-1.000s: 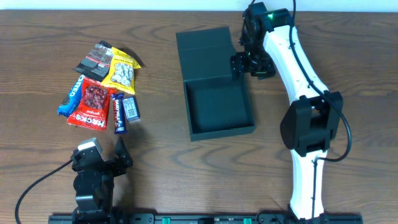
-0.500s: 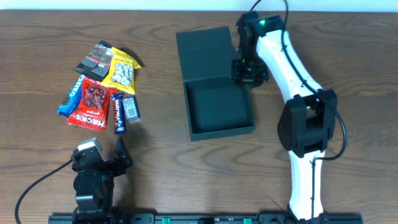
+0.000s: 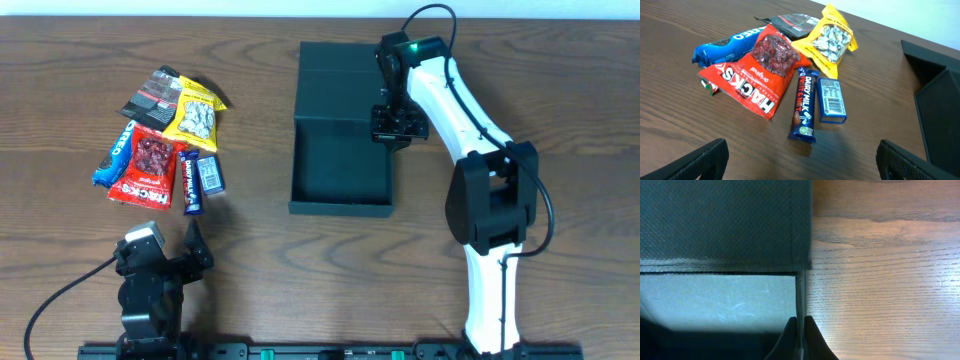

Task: Pack container
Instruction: 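Pull the green box toward center and flip its lid open with right gripper, then release the lid and raise the right arm away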

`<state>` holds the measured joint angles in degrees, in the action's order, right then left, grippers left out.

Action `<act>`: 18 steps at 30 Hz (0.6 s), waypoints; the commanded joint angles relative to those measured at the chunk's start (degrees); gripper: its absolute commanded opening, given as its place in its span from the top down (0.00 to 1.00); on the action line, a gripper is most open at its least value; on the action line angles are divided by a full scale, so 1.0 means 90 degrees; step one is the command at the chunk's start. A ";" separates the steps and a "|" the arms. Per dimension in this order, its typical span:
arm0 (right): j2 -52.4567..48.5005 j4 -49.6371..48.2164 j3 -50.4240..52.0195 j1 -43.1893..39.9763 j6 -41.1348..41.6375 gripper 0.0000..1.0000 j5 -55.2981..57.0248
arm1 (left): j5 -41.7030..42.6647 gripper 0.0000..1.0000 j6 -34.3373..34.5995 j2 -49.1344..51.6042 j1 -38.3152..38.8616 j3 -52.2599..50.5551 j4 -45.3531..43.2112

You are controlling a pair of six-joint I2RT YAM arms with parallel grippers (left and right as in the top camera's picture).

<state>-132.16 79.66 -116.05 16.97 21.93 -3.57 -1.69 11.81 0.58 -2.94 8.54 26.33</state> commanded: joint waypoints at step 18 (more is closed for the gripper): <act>0.1600 0.0355 -0.1423 0.0019 -0.0143 0.01 0.1110 | -0.0019 0.05 -0.0024 -0.0036 -0.0005 -0.0117 0.0000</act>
<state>-127.96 82.96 -123.90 16.97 22.11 0.38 -1.69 11.81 0.58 -2.94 8.54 26.33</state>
